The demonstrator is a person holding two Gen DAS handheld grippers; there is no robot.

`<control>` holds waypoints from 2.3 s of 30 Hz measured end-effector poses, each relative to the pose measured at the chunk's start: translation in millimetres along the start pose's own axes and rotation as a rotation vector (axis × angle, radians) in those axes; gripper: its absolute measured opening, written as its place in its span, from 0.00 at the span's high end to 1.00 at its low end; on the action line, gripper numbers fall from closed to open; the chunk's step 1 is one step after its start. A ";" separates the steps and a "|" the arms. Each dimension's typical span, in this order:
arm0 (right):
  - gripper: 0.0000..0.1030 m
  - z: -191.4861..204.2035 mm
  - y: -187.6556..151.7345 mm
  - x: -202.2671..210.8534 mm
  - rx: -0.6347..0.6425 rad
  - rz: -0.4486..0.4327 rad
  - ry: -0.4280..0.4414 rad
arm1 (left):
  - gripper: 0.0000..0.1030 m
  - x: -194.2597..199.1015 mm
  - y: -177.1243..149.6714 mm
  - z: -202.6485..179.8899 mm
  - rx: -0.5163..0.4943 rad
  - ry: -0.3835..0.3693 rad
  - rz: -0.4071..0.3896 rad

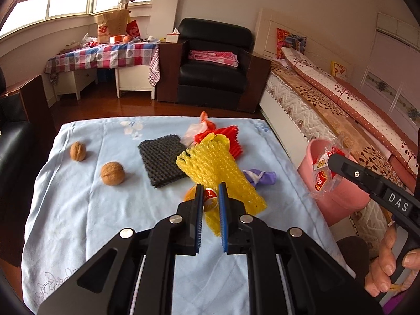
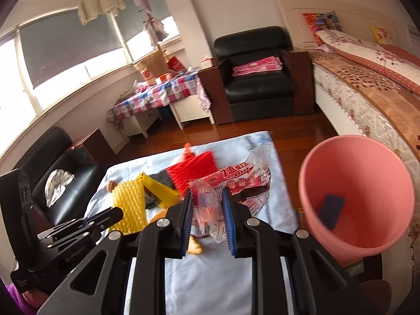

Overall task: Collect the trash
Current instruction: 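Carry the yellow mesh in the left tool while the right tool carries the wrapper over the bucket, then open the right tool to drop the snack wrapper into the bucket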

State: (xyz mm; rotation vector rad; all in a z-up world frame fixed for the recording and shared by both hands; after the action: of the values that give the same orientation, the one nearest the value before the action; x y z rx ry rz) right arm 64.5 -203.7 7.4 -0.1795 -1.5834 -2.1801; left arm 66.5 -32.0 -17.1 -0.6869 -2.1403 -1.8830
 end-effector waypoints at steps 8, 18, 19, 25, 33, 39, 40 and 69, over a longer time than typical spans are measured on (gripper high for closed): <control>0.79 -58.1 14.9 18.2 -0.054 -0.050 -0.105 | 0.90 -15.5 14.1 -43.4 -0.040 -0.079 -0.023; 0.79 -122.6 18.6 31.1 -0.131 -0.081 -0.208 | 0.90 -38.8 22.9 -108.6 -0.101 -0.205 -0.026; 0.79 -126.4 17.7 31.7 -0.136 -0.081 -0.213 | 0.90 -40.9 23.8 -113.8 -0.102 -0.217 -0.024; 0.79 -149.7 13.5 31.2 -0.175 -0.071 -0.239 | 0.90 -59.6 20.4 -156.2 -0.157 -0.281 -0.006; 0.79 -175.0 -0.5 29.3 -0.196 -0.038 -0.277 | 0.89 -85.9 3.0 -204.8 -0.218 -0.346 0.033; 0.79 -189.1 -8.9 24.6 -0.201 -0.003 -0.301 | 0.89 -107.2 -9.7 -222.3 -0.218 -0.357 0.082; 0.79 -190.1 -10.0 23.6 -0.198 0.000 -0.301 | 0.90 -110.1 -11.5 -224.6 -0.220 -0.356 0.087; 0.64 -197.6 -18.0 14.6 -0.173 0.038 -0.318 | 0.58 -116.8 -10.3 -225.3 -0.191 -0.383 0.113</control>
State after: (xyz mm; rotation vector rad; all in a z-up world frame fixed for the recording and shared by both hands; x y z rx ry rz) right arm 73.2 -386.9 -69.7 -0.6315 -1.5321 -2.3467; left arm 130.3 -276.6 -42.0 -1.2718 -2.0854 -2.0448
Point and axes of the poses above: each gripper's, at about its wrist camera, not at the fingertips, and x roughly against the way its jaws point, z to its left, y to its top, the point moved 5 cm from there along -x, roughly the way its jaws point, and after that the axes turned 15 degrees about -z, right-handed, at the moved point
